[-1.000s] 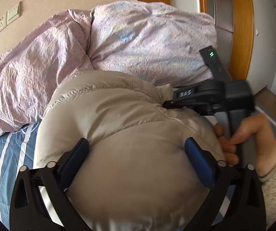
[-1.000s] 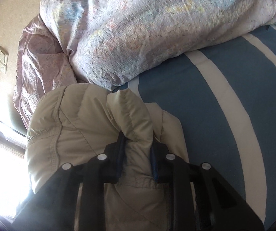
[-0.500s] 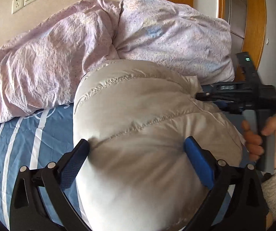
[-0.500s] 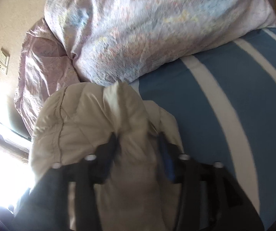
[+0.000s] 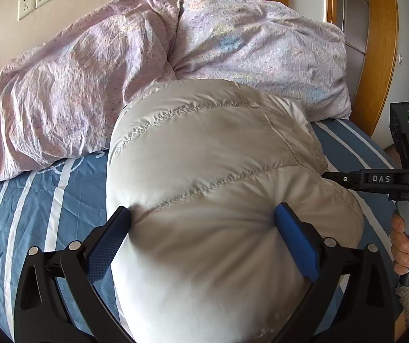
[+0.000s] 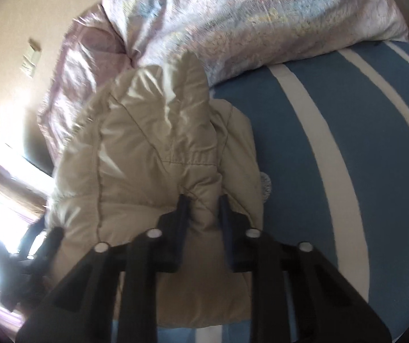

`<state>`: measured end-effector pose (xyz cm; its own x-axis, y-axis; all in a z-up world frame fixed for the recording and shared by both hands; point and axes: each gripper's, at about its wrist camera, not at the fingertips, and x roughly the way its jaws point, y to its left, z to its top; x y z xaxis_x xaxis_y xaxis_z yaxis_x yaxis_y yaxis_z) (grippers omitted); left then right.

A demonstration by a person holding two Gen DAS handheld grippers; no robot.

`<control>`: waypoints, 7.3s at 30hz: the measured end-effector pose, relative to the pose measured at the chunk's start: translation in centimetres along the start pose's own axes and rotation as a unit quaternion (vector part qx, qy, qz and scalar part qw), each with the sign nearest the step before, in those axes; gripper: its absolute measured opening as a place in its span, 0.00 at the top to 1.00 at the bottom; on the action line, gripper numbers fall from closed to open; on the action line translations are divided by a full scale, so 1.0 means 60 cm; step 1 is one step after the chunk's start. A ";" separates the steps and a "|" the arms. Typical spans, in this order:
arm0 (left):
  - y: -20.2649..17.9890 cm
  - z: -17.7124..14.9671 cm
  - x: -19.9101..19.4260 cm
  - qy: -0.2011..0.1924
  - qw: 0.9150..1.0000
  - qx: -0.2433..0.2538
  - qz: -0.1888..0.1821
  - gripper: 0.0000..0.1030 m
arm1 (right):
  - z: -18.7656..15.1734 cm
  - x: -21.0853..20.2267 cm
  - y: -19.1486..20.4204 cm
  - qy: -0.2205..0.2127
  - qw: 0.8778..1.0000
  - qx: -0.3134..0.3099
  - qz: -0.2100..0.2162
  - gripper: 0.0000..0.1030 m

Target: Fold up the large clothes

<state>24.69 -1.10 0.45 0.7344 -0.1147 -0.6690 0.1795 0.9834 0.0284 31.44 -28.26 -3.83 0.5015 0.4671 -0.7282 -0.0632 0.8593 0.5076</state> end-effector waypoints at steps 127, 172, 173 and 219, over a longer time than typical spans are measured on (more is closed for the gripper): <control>-0.006 -0.140 -0.263 0.055 0.992 -0.093 0.066 0.01 | -0.272 -0.227 0.208 -0.063 0.962 -0.177 -0.200 0.02; -0.014 -0.145 -0.269 0.063 0.992 -0.092 0.059 0.01 | -0.278 -0.240 0.213 -0.065 0.960 -0.180 -0.204 0.02; -0.013 -0.145 -0.268 0.063 0.992 -0.093 0.058 0.01 | -0.278 -0.240 0.213 -0.065 0.960 -0.180 -0.204 0.02; -0.004 -0.146 -0.259 0.071 0.992 -0.100 0.039 0.01 | -0.277 -0.226 0.205 -0.061 0.961 -0.178 -0.205 0.02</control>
<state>7.49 1.71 4.34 0.6388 -0.0308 -0.7688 -0.0185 0.9983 -0.0553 9.53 -20.58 4.67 0.6435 0.0652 -0.7627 -0.1187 0.9928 -0.0153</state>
